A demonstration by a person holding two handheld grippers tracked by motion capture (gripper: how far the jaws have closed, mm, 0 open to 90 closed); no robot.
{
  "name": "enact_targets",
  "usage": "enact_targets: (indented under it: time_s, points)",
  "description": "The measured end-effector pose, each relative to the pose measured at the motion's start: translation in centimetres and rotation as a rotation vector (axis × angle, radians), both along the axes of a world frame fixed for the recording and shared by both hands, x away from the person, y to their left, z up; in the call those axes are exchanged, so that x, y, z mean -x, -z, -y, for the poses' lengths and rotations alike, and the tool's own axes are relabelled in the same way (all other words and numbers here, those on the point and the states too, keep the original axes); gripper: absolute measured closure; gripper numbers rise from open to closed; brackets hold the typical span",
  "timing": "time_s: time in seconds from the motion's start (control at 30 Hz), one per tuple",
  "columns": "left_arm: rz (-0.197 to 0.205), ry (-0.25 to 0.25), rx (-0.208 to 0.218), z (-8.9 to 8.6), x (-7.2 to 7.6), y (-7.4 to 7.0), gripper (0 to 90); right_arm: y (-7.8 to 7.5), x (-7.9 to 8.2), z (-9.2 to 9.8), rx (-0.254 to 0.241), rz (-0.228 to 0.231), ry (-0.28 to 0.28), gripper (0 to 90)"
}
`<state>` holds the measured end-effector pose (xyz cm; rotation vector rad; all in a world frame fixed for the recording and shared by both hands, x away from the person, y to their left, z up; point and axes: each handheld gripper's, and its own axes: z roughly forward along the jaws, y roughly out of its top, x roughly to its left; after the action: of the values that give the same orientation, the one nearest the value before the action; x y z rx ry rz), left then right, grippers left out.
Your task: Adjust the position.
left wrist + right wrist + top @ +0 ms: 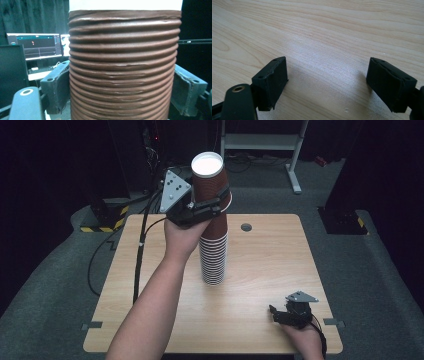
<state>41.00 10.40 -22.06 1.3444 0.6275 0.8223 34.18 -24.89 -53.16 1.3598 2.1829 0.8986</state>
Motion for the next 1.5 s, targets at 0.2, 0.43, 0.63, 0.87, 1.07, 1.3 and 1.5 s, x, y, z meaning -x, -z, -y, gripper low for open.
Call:
enact_targets:
  time_s: [0.2,0.43,0.63,0.87,1.07,1.3,1.5]
  points:
    - [0.022,0.009,0.012,-0.3,0.8,-0.6,17.1,0.0,0.0,0.0,-0.001,-0.001,0.002,16.7]
    - [0.041,0.02,0.03,-0.5,2.0,-1.1,17.1,0.0,0.0,0.0,-0.003,-0.002,0.003,16.9]
    - [0.052,0.038,0.04,-0.3,3.2,-1.2,17.1,0.0,0.0,0.0,-0.001,0.001,0.003,17.9]
    - [0.059,0.066,0.042,-0.1,4.4,-0.7,17.1,0.0,0.0,0.1,-0.006,0.004,0.012,20.4]
    - [0.039,0.094,0.024,0.0,5.0,0.5,17.1,-0.1,0.1,0.2,-0.016,0.007,0.016,24.1]
    - [0.011,0.134,0.022,0.9,5.3,1.9,17.0,-0.2,0.6,0.2,-0.01,0.053,-0.008,27.6]
    - [-0.01,0.166,0.025,1.3,5.6,3.2,17.1,-0.4,0.9,0.1,-0.009,0.087,-0.023,28.2]
